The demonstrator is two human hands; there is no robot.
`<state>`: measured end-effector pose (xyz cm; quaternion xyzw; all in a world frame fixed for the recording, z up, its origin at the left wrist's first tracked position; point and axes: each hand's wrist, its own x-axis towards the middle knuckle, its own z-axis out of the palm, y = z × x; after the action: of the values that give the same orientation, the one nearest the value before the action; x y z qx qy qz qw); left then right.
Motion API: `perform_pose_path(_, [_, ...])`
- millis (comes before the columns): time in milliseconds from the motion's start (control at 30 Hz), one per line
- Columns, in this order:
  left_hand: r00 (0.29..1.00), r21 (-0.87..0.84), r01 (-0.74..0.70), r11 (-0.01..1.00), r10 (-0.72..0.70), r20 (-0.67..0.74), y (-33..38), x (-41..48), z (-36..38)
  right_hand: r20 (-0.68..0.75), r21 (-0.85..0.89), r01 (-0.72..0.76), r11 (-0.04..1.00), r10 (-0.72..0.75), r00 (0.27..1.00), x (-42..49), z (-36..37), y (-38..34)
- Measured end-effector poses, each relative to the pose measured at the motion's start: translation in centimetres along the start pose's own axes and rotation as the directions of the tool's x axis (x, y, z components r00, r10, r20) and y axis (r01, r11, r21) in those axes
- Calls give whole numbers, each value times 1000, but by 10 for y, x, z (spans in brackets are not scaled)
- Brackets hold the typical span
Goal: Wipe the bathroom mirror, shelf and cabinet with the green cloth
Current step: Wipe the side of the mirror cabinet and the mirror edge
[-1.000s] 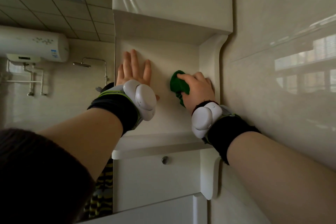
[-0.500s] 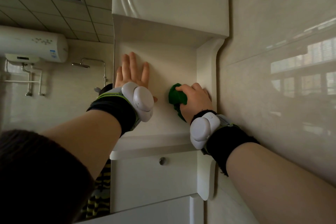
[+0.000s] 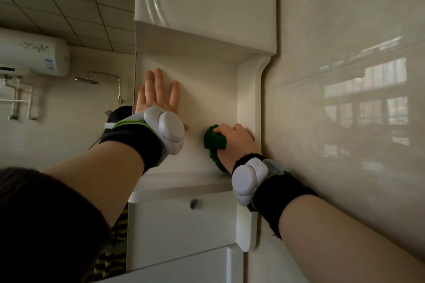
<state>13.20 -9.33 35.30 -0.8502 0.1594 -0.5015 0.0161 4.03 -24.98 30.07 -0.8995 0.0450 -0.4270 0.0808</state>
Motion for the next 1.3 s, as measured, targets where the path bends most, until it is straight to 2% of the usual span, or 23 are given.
perform_pose_path(233, [999,13,7,1000,-7,-35,3,1,3,86,-228,60,972,-42,995,13,-26,-15])
perform_pose_path(367, [999,-11,8,1000,-8,-44,2,2,3,-51,-351,121,929,-148,988,25,-44,-30])
perform_pose_path(467, [1000,-22,5,1000,-6,-22,0,2,3,-155,-512,162,843,-276,948,39,-55,-38])
perform_pose_path(600, [1000,-47,-11,999,11,14,-1,2,3,-212,-620,162,768,-362,908,59,-72,-41])
perform_pose_path(700, [999,-41,-8,999,10,36,-3,1,0,-244,-614,137,777,-352,903,72,-83,-40])
perform_pose_path(767, [999,-36,-8,999,10,48,-1,-1,-2,-263,-561,98,822,-289,920,75,-90,-39])
perform_pose_path(833, [998,-36,-10,999,12,60,-1,-2,-4,-231,-564,75,822,-244,942,76,-94,-36])
perform_pose_path(933, [998,-50,-13,999,16,67,-1,-4,-6,-77,-710,154,687,-293,953,72,-91,-28])
perform_pose_path(1033, [998,-52,-16,998,19,59,-2,-5,-7,-23,-772,165,614,-286,958,67,-91,-25])
perform_pose_path(1300, [1000,-50,-11,999,12,26,-3,-3,-2,26,-797,158,583,-228,973,57,-88,-31])
